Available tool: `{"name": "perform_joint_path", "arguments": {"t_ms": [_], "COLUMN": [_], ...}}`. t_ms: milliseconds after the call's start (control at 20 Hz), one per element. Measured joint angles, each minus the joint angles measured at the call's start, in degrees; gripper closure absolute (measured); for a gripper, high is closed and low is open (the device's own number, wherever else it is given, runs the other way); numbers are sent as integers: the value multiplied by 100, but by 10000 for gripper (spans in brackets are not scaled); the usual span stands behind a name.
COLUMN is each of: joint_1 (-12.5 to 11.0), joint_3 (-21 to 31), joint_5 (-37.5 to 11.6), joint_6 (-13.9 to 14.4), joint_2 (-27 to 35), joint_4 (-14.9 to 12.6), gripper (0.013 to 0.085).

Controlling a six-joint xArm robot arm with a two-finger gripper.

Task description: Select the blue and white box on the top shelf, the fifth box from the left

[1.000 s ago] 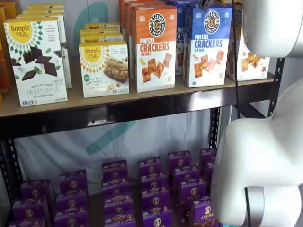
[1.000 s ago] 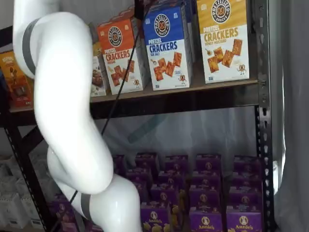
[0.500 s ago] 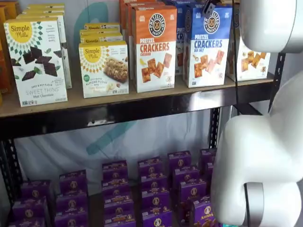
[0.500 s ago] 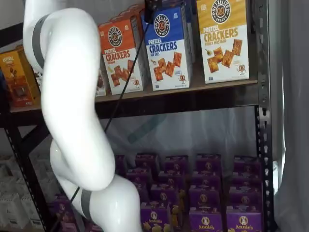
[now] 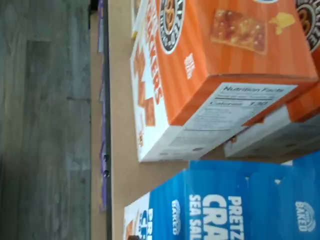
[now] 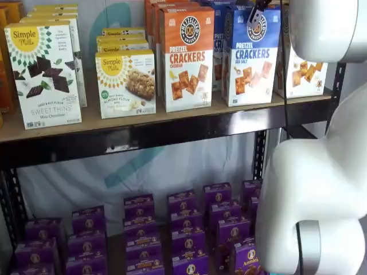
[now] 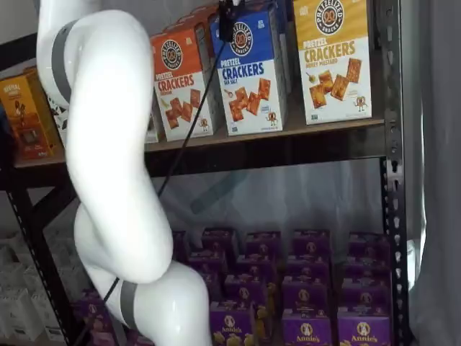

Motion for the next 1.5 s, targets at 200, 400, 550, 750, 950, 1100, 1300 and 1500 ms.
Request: {"name": "perform_joint_path", "arguments": {"t_ms": [200,400,550,750,950,1100,1300,1500], "joint_1": [46,103,138,172,191,183,173,164], "joint_3": [-60,-70,-77,-7,153,218,269,313], "joint_5": [150,225,270,211,56,12,-6,-29], "joint_6": [14,29,29,-7,-61,-84,-103,-117], "joint_2": [38,38,38,-7,-106,-145,-175,-203], "joint_4": [-117,-239,-340,-495,-626,-646,-659,-656], "gripper": [130,130,130,130,130,170,250,290]}}
